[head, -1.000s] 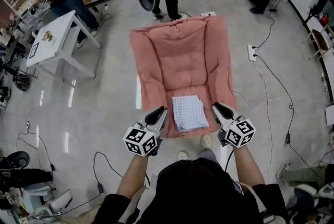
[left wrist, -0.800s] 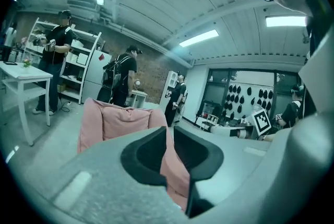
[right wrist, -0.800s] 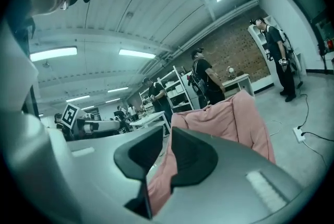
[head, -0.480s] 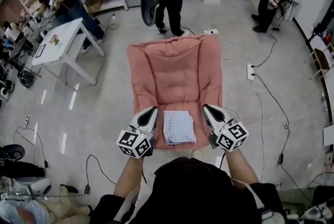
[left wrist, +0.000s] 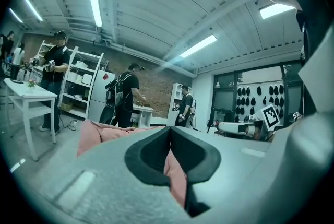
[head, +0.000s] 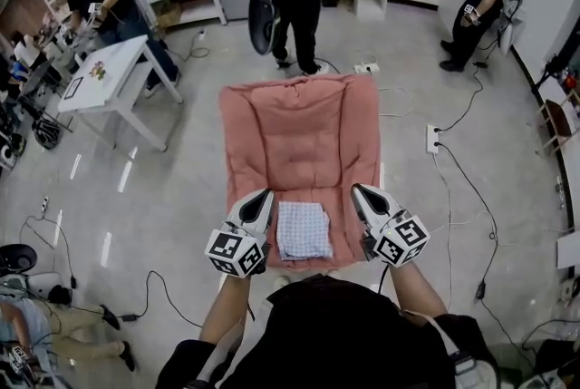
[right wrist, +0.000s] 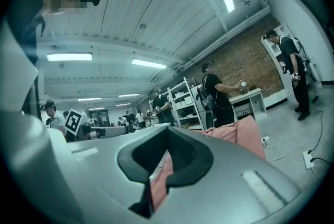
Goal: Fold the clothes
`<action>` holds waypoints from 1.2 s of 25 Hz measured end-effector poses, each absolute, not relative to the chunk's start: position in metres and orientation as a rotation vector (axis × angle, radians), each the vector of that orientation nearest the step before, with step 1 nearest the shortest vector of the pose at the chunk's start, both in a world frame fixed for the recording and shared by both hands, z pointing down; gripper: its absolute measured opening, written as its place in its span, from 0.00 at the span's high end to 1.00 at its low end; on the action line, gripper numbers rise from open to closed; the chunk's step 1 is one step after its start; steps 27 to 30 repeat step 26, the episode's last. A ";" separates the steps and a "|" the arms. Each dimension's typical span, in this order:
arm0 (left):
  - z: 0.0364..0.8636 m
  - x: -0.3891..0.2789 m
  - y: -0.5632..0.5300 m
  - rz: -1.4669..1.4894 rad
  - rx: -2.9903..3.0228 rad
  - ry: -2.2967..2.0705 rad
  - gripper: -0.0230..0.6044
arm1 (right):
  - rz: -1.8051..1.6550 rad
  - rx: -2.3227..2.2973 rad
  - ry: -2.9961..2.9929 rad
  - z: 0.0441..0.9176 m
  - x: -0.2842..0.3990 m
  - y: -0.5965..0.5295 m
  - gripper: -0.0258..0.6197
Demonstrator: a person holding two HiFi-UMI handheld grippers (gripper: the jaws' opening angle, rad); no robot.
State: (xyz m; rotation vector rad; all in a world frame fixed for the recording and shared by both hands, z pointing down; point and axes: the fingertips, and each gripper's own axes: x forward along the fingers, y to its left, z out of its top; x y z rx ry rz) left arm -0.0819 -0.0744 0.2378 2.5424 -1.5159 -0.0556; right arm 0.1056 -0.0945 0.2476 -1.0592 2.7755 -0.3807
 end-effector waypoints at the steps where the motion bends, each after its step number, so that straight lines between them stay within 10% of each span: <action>1: 0.238 -0.083 -0.074 -0.054 2.549 -1.512 0.95 | -0.374 -1.074 2.772 0.247 0.104 -0.094 0.95; 30: 0.245 -0.112 -0.082 -0.043 2.601 -1.367 0.95 | -0.348 -1.215 2.740 0.251 0.068 -0.087 0.96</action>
